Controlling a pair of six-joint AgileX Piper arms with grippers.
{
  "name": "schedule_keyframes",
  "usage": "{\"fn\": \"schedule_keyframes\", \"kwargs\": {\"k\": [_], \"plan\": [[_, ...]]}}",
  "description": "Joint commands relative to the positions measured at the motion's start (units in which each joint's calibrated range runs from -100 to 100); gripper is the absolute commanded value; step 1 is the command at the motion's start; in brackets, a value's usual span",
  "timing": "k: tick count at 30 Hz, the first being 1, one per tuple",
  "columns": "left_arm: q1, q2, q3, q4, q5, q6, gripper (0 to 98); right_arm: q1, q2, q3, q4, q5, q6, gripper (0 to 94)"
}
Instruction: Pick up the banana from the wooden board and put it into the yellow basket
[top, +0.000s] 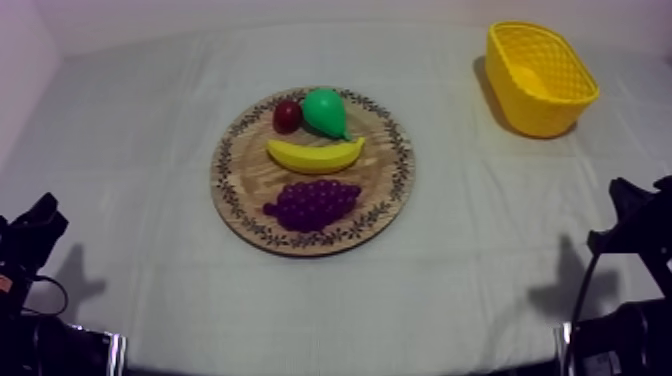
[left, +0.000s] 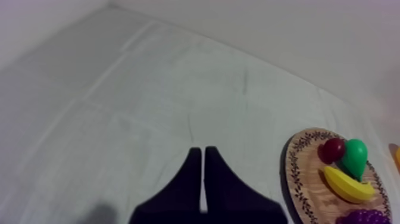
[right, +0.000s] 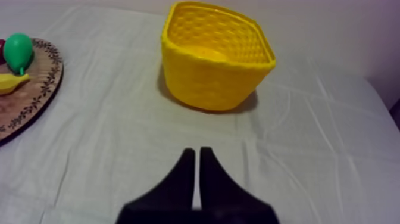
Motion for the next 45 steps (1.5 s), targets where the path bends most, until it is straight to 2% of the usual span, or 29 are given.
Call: {"fn": "schedule_keyframes", "kwargs": {"k": [1, 8, 16, 20, 31, 45], "plan": [[0.0, 0.0, 0.0, -0.03, 0.0, 0.0, 0.1, -0.3, 0.6, 0.0, -0.2, 0.5, 0.5, 0.6], [0.0, 0.0, 0.0, -0.03, 0.0, 0.0, 0.1, -0.6, 8.2, -5.6, 0.9, -0.2, 0.4, 0.6], [0.0, 0.0, 0.0, -0.03, 0.0, 0.0, 0.1, -1.4, 21.9, -20.2, 0.2, 0.6, 2.1, 0.6], [0.0, 0.0, 0.0, -0.03, 0.0, 0.0, 0.1, -3.2, 29.6, -28.4, 0.9, 1.9, 2.4, 0.6], [0.0, 0.0, 0.0, -0.03, 0.0, 0.0, 0.1, -10.7, 50.5, -52.3, 5.3, 11.5, 0.8, 0.6], [0.0, 0.0, 0.0, -0.03, 0.0, 0.0, 0.1, -20.8, 67.6, -76.5, 4.3, 26.2, 3.3, 0.6]]}}
